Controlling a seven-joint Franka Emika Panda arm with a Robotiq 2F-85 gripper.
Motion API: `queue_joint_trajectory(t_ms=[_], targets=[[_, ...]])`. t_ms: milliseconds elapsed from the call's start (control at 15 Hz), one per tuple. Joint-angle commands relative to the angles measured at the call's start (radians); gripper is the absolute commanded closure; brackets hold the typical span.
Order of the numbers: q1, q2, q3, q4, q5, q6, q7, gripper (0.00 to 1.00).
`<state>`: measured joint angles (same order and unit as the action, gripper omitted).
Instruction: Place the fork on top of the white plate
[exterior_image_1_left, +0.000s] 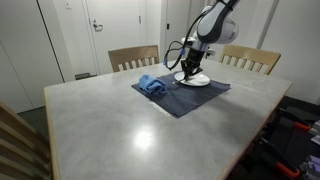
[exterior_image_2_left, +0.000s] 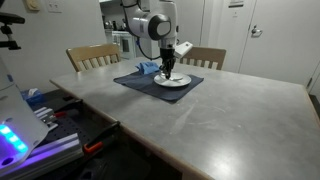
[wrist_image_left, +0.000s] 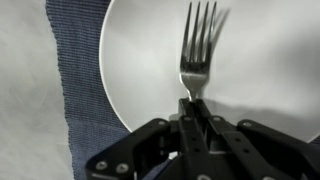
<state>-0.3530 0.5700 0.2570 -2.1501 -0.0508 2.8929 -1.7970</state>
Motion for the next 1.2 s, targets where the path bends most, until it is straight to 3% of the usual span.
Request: queue_joint_trajectory(t_ms=[0,533,667,733,867,1133], targets=[[0.048,0.018,-0.049,0.011,-0.025,-0.034,0.012,0.98],[0.12,0.008,-0.117,0.006,-0.08,-0.042,0.056,0.95],[0.121,0.01,-0.116,0.008,-0.08,-0.045,0.056,0.79],[0.121,0.013,-0.115,0.006,-0.078,-0.054,0.055,0.63],[0.121,0.009,-0.114,0.006,-0.077,-0.052,0.054,0.55],[0.118,-0.021,-0.112,-0.001,-0.077,-0.065,0.05,0.26]])
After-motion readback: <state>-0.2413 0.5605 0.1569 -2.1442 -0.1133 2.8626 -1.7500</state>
